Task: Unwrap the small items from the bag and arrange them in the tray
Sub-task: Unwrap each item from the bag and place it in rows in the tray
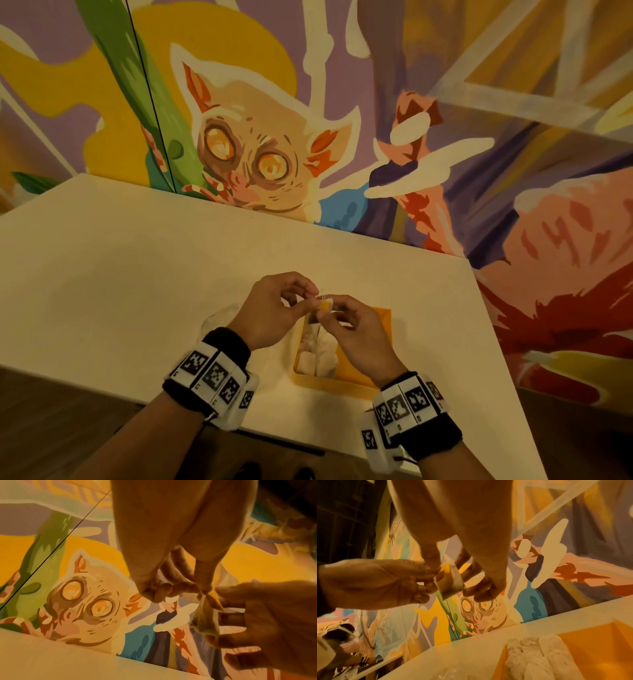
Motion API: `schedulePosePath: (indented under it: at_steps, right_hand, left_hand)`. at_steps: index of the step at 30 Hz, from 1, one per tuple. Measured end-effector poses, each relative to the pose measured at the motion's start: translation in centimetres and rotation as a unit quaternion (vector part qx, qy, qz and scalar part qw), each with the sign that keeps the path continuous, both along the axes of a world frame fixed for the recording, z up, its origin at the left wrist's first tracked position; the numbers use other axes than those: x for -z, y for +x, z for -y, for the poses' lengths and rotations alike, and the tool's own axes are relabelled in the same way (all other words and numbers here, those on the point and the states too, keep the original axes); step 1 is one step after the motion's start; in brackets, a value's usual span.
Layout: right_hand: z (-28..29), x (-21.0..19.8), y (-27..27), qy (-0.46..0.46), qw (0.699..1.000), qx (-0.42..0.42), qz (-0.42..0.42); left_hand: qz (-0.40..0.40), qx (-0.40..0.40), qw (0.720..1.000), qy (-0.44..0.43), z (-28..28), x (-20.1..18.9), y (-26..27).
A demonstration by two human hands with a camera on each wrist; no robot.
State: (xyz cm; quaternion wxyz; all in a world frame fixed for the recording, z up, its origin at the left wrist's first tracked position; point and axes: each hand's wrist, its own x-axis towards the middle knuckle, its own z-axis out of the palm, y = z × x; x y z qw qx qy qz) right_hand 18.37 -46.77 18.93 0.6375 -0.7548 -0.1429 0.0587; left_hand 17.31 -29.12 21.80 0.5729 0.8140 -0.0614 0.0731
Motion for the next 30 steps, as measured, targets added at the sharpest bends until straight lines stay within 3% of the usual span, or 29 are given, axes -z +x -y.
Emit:
schedulePosePath:
  at_steps: [8, 12, 20, 25, 30]
  right_hand:
    - [0.0, 1.3, 0.4, -0.105, 0.992, 0.023, 0.065]
    - [0.1, 1.0, 0.6, -0.084, 0.995, -0.005, 0.051]
    - [0.7, 2.1, 1.4, -0.144, 0.988, -0.005, 0.049]
    - [2.2, 3.5, 3.8, -0.198, 0.98, 0.007, -0.03]
    - [4.4, 5.9, 7.0, -0.315, 0.944, 0.072, -0.072]
  left_hand:
    - [0.056, 0.002, 0.996, 0.073, 0.0, 0.1, 0.3]
    - [0.048, 0.013, 0.994, 0.092, 0.1, 0.6, 0.3]
    - [0.062, 0.003, 0.992, 0.112, 0.1, 1.3, 1.0]
    - [0.016, -0.028, 0.995, 0.099, 0.7, 3.5, 1.4]
    - [-0.121, -0.048, 0.984, 0.125, 1.1, 7.2, 1.5]
